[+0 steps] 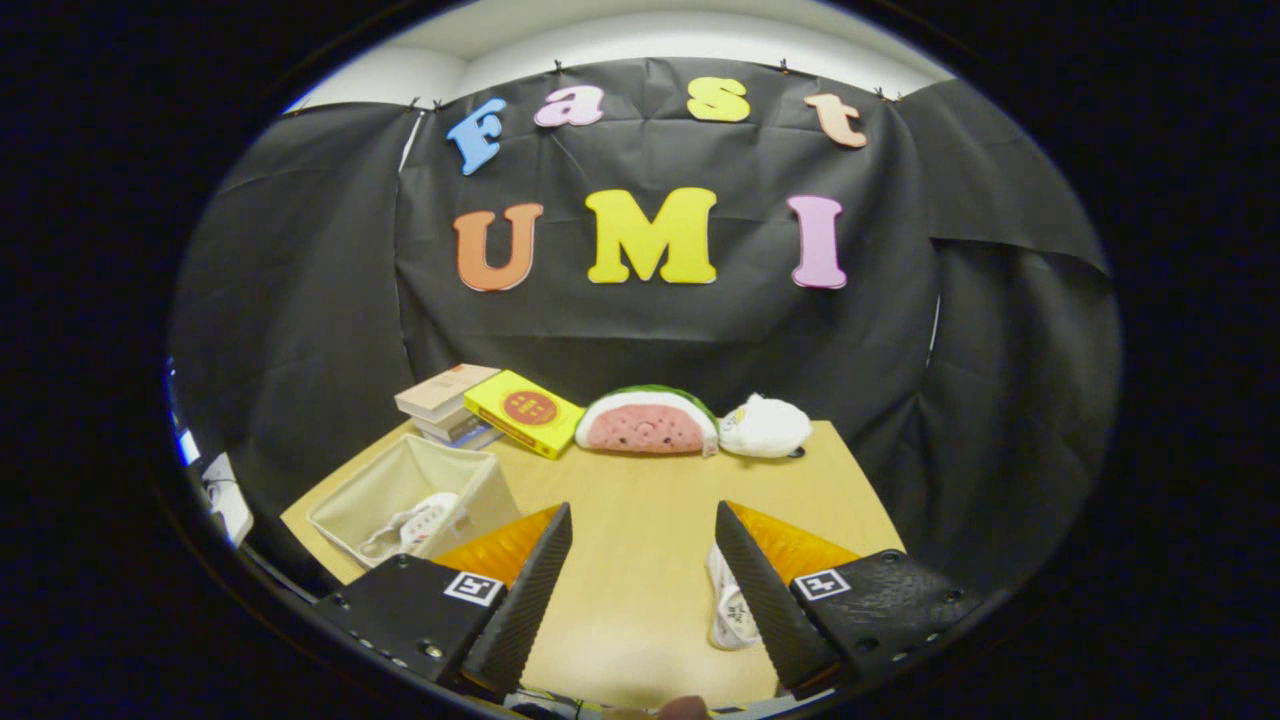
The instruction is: Open the storage box then place both shoes into the box .Put the left shoe in first, then the right shoe, with the right side of both shoes facing outward in a uniform manner.
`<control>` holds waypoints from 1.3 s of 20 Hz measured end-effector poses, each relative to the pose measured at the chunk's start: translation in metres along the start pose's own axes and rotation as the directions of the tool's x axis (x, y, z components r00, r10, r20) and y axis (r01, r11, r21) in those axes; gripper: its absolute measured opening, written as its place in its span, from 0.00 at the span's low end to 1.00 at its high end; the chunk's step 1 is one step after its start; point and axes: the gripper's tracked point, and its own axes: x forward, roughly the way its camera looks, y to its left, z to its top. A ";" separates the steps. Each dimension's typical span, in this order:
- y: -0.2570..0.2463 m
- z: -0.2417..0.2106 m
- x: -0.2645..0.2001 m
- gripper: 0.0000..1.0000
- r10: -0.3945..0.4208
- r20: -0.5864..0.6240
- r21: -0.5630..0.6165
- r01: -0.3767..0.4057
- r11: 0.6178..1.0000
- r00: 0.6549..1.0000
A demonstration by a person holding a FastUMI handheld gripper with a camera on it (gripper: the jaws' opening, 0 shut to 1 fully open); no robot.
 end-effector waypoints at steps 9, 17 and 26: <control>-0.118 -0.092 0.047 0.90 -0.046 -0.177 0.087 0.062 0.994 0.983; -0.132 -0.162 0.126 0.90 0.013 -0.338 0.026 -0.005 1.000 0.941; -0.128 -0.181 0.166 0.70 0.046 -0.432 0.005 -0.049 0.999 0.900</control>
